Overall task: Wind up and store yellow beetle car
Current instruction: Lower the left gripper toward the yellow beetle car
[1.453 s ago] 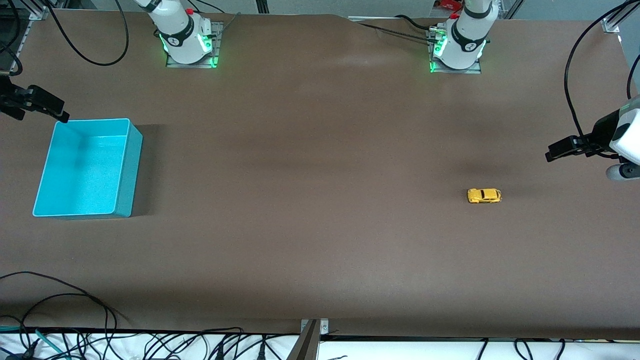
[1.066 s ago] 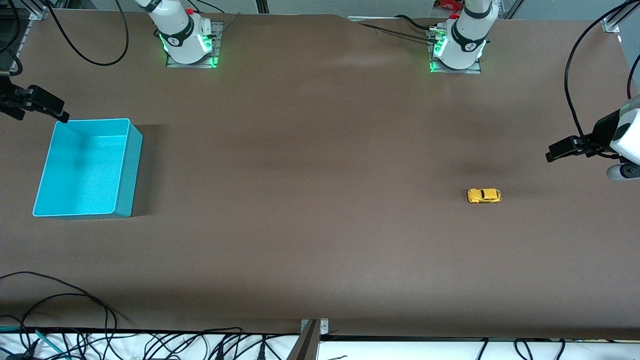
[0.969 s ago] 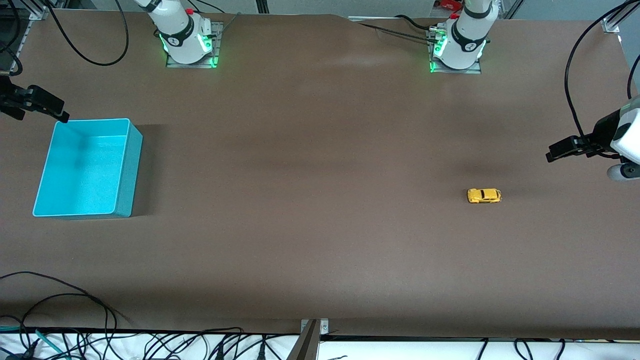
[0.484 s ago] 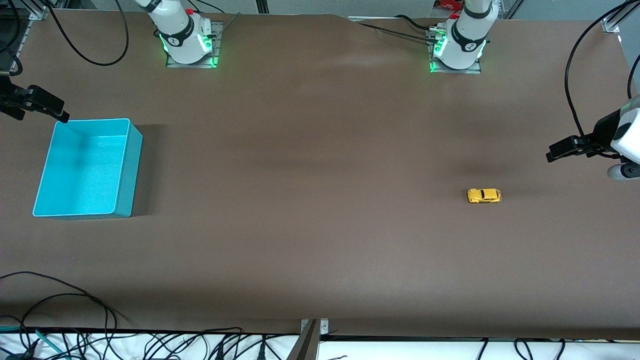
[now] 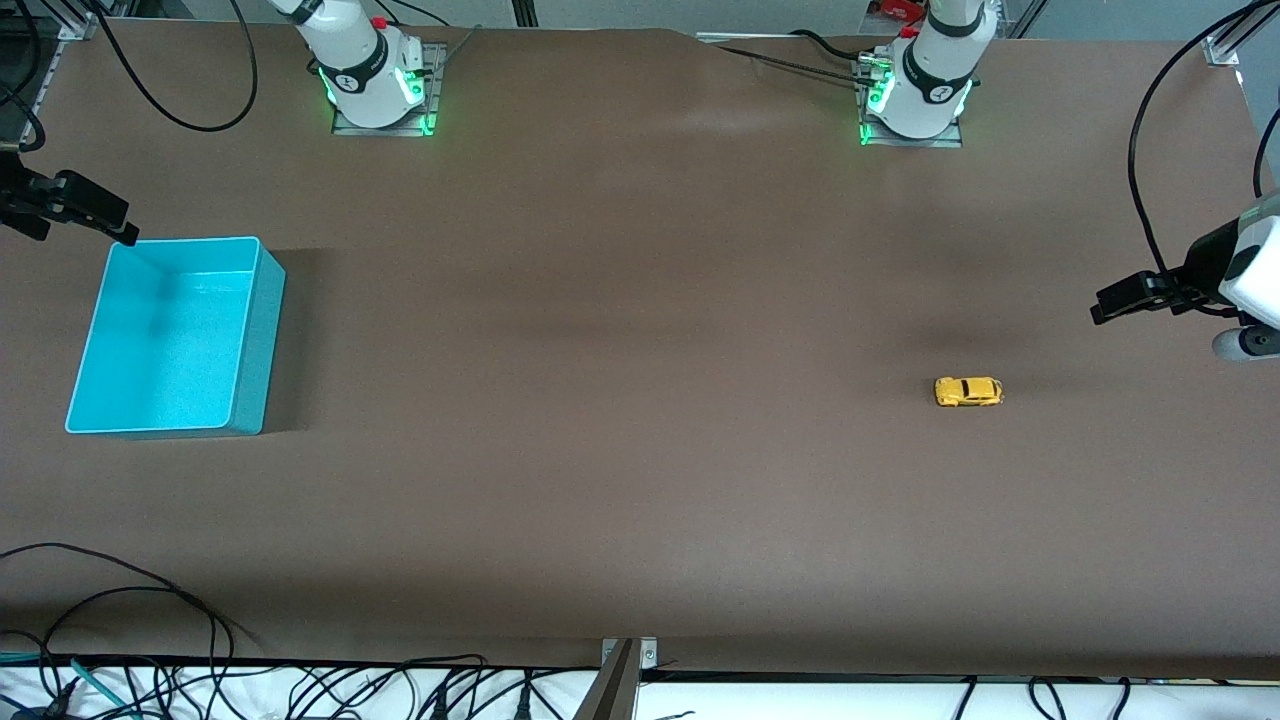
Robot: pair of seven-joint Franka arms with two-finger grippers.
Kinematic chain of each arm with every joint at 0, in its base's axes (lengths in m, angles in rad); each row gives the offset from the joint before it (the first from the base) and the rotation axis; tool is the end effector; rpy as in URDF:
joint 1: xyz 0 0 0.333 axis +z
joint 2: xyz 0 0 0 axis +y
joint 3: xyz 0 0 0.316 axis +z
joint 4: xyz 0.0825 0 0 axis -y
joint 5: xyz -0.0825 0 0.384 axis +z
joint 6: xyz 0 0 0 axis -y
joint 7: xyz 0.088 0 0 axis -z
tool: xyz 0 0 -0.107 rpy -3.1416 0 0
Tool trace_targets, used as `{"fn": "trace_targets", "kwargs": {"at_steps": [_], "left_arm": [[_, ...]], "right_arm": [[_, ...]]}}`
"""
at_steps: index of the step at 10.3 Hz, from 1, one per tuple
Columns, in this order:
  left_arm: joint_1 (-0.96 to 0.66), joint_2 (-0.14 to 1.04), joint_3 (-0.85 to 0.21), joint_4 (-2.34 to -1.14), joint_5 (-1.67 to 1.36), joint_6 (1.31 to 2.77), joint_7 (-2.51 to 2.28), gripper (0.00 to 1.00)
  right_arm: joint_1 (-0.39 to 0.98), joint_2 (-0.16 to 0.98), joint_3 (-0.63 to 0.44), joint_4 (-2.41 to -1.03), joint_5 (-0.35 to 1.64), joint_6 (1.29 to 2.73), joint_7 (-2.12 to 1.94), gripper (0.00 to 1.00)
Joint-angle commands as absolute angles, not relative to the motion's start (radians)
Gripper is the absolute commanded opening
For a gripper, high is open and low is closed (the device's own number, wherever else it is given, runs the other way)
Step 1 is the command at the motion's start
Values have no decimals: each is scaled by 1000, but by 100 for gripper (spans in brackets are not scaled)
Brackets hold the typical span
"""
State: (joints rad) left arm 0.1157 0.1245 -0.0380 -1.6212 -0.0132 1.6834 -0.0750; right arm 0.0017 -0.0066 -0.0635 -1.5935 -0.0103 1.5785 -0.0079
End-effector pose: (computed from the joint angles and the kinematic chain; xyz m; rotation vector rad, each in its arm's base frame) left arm 0.5930 0.0460 0.5385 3.1129 0.2413 -0.0971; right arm 0.5517 -0.0354 0.6181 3.1308 -0.0842 -0.0137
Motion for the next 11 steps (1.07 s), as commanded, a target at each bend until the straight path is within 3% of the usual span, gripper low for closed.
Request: {"fn": "trace_targets", "kwargs": {"at_steps": [1,11], "left_arm": [[109,101,-25,-1638,-21,1687,-58,100],[110,103,-26,-1640,-21,1684,-64,100]], "right_arm": [[-2,-12,-61,-1586,-11,1566,-3,100],[-2,-8,-74,-1586,-12,1566,-2,100]]}}
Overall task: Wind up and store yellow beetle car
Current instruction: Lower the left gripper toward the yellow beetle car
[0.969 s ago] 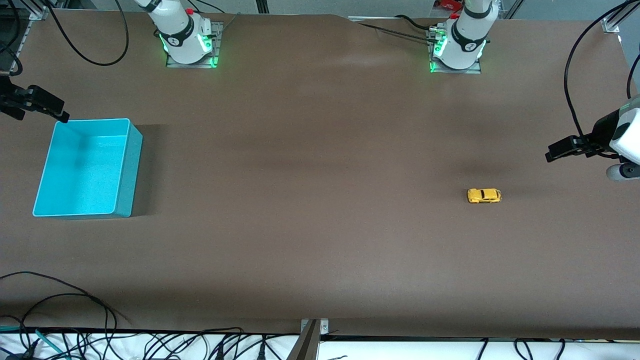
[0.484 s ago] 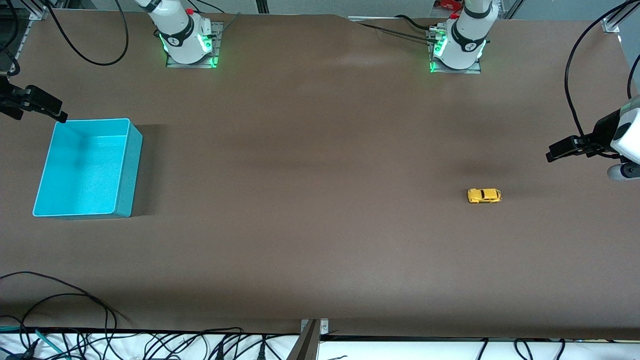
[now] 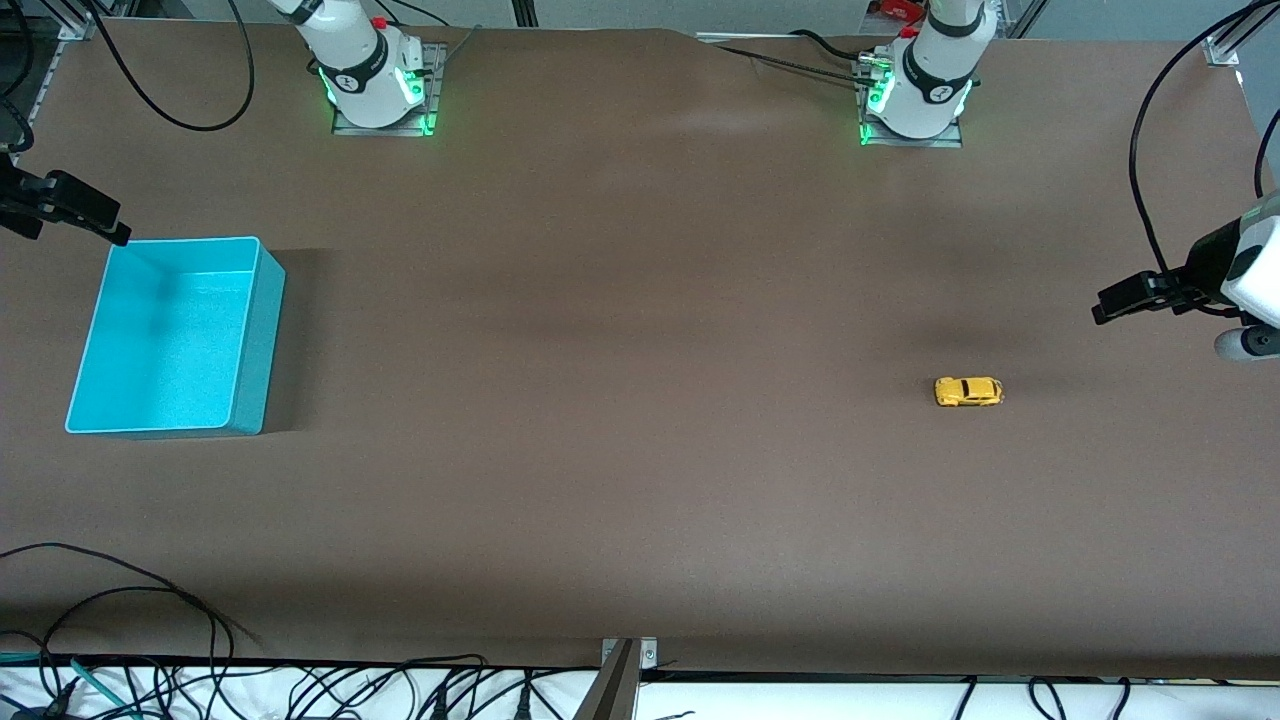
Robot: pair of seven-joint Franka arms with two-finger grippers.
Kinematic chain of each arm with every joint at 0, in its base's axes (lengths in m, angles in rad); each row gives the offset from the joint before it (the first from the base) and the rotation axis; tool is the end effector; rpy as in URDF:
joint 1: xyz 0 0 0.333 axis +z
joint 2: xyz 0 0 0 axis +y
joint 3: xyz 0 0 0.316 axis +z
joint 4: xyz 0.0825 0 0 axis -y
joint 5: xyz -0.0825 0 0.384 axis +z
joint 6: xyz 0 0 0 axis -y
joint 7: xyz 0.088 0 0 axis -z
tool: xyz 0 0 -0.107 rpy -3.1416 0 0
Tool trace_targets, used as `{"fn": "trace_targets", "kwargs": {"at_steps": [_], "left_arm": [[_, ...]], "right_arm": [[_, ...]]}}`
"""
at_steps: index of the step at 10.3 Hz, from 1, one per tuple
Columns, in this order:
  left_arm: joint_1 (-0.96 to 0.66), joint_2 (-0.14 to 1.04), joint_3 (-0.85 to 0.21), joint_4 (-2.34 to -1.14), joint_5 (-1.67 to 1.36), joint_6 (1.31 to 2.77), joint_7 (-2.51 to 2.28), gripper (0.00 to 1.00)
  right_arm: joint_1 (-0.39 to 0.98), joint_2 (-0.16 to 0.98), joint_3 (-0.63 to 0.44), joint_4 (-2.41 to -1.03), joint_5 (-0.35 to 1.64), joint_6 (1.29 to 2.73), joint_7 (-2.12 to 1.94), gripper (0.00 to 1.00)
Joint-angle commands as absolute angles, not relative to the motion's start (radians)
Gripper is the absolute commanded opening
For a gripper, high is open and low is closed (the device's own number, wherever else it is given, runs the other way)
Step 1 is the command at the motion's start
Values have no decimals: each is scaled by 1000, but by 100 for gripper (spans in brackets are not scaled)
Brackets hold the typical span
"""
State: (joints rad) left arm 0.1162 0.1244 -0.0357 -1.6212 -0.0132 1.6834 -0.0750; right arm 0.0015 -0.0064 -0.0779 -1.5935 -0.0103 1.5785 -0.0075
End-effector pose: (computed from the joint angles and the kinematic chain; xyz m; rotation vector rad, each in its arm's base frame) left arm 0.5928 0.0476 0.5386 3.1127 0.2457 -0.0969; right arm 0.5511 -0.0434 0.6180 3.1303 -0.1077 -0.0141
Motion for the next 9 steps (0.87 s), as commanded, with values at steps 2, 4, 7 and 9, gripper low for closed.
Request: {"fn": "trace_targets", "kwargs": {"at_steps": [2,4,7,9], "left_arm": [[110,103,-26,-1640,-25,1681,-77,100],[110,103,-25,-1638,-23,1675,-77,100],[112,104,-25,-1640,-23,1675,-81,100],[113,103,-25,-1646,-29,1675,-138,100]], "right_arm": [[-2,-8,-72,-1586,-12,1566,-2,100],[-2,-6,-72,-1586,-12,1566,-2,100],[-2,-6,-72,-1586,-12,1566,-2,100],[2,-9,-71,-1585,-12,1566,-2,100]]}}
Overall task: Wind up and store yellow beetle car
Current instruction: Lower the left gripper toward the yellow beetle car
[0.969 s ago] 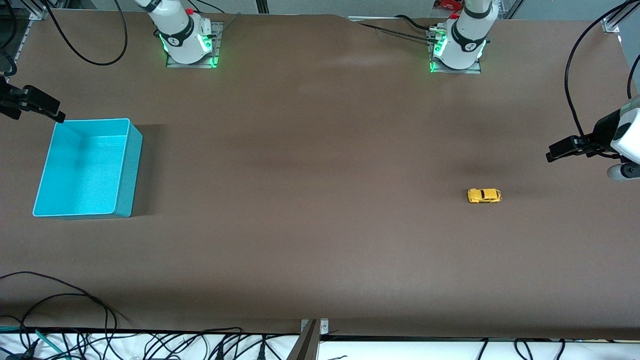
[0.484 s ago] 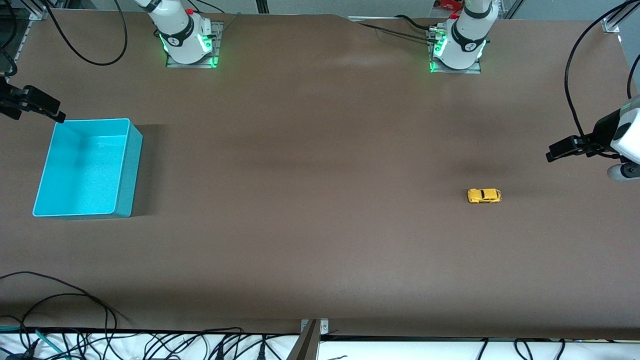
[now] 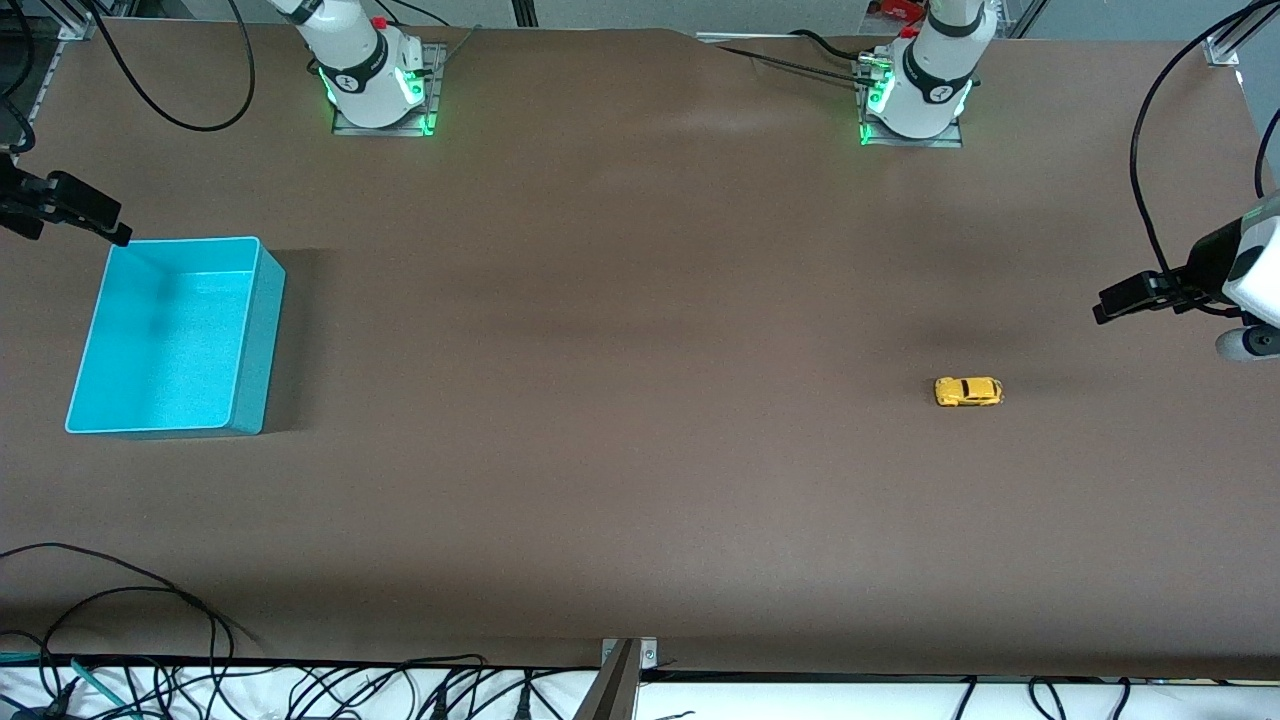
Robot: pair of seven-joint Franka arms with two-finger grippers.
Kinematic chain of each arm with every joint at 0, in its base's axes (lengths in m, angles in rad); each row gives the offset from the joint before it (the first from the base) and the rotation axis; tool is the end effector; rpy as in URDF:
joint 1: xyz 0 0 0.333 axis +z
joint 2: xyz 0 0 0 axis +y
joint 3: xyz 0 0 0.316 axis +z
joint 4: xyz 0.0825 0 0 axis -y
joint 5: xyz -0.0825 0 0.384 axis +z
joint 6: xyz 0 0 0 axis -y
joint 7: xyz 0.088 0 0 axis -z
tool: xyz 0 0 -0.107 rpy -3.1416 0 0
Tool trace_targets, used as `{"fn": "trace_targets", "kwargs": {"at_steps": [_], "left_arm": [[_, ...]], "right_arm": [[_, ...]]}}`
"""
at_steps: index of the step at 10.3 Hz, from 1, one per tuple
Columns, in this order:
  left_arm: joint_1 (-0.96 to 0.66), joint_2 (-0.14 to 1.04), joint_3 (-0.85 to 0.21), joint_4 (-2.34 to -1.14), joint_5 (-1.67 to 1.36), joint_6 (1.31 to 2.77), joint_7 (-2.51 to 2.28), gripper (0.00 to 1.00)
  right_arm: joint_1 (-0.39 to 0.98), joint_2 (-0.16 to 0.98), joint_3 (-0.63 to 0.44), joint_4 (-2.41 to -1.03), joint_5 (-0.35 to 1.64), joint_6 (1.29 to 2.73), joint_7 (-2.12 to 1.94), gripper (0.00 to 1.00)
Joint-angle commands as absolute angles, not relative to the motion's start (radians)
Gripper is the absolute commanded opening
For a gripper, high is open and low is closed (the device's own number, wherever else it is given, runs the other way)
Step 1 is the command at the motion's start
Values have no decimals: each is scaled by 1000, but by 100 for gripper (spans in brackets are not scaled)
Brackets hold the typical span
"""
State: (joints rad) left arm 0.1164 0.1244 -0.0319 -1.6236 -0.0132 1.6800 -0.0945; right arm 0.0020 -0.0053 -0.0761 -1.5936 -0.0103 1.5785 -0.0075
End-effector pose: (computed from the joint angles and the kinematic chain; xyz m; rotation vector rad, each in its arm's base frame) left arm 0.5920 0.0498 0.5372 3.1103 0.2822 -0.1063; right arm 0.5516 -0.0422 0.6173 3.1303 -0.1041 -0.0160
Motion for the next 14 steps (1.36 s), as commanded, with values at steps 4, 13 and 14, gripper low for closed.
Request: {"fn": "trace_targets", "kwargs": {"at_steps": [4,13,14], "left_arm": [[117,141,-25,-1661,-37,1680,-533,100],[164,163,-25,-2035,-139,2093,-1237,100],[158,202,-26,-2052,-138,2171,-1315,100]], "right_arm": [[8,-12,-67,-1585,-12,1566,-3,100],[6,-11,-77,-1585,-12,1569,-2,100],[5,-11,-80,-1585,-12,1569,-2,100]]}}
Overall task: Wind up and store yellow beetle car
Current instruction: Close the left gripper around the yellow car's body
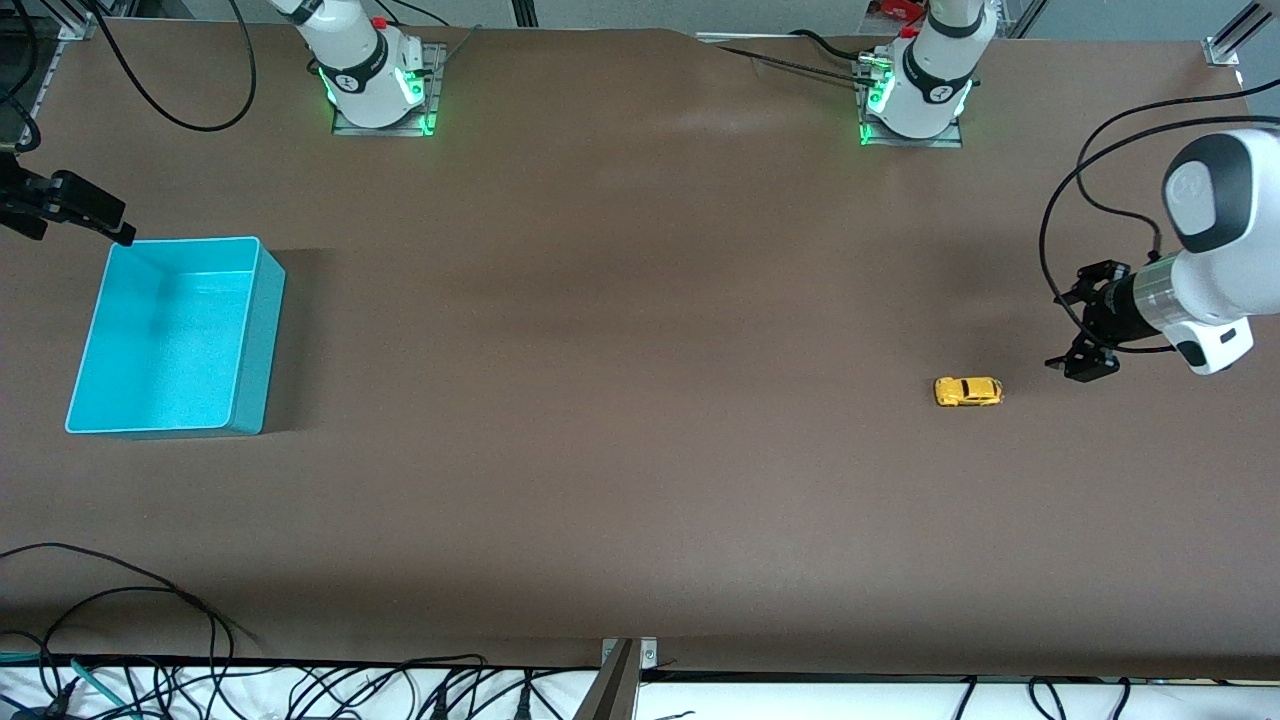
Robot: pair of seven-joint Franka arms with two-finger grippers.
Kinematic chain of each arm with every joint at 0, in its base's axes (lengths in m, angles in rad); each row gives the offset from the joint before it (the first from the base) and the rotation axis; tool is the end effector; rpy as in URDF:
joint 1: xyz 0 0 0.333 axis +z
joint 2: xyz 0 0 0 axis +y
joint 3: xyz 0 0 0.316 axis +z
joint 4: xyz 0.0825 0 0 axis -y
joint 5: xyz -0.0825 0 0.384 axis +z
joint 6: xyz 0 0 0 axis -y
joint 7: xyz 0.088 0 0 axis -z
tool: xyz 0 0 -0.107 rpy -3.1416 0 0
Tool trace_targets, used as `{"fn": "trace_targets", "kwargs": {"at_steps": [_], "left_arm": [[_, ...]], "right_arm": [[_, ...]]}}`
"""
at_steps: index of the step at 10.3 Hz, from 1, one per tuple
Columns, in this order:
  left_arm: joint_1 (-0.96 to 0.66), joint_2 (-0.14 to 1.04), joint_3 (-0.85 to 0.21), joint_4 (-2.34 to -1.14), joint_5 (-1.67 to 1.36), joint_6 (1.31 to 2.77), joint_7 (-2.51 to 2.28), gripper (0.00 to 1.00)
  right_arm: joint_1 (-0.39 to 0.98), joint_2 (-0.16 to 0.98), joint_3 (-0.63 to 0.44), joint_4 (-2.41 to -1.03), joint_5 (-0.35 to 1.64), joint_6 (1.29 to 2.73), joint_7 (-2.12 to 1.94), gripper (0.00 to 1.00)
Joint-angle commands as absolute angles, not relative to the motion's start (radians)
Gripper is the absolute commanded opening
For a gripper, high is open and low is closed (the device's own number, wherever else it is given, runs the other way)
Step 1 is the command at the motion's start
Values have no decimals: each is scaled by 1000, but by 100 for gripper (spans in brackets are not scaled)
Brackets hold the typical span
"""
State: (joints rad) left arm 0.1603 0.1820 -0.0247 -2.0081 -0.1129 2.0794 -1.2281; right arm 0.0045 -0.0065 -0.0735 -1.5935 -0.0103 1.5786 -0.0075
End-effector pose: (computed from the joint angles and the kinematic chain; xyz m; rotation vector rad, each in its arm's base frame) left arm 0.5702 0.0724 0.3574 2.3506 2.0293 -0.2278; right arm 0.5514 -0.0393 0.6181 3.1306 -0.0961 -0.0138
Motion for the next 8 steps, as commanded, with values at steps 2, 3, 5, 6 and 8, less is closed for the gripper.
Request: {"fn": "trace_targets", "kwargs": {"at_steps": [2,3,5,6,8], "left_arm": [[150,293,-28,-2054,-127,2294,-1425,100],[150,329,-29,-2054,-124,2333,-1445,100],[124,397,-29,-2052,-121,2380,-1445,100],[101,419,-28,-2052,-115,2396,-1453,100],[94,433,-28,-2048,-114,2404,-1473,100]], "right_arm": [[5,-11,-80,-1585,-12,1569,-2,100],[5,-11,-78,-1585,-11,1569,-2,100],[5,-11,-80,-1585,-11,1571,-2,100],[5,-11,-80,-1585,-11,1571,-2,100],[5,-11,-81,-1585,-11,1571,-2,100]]}}
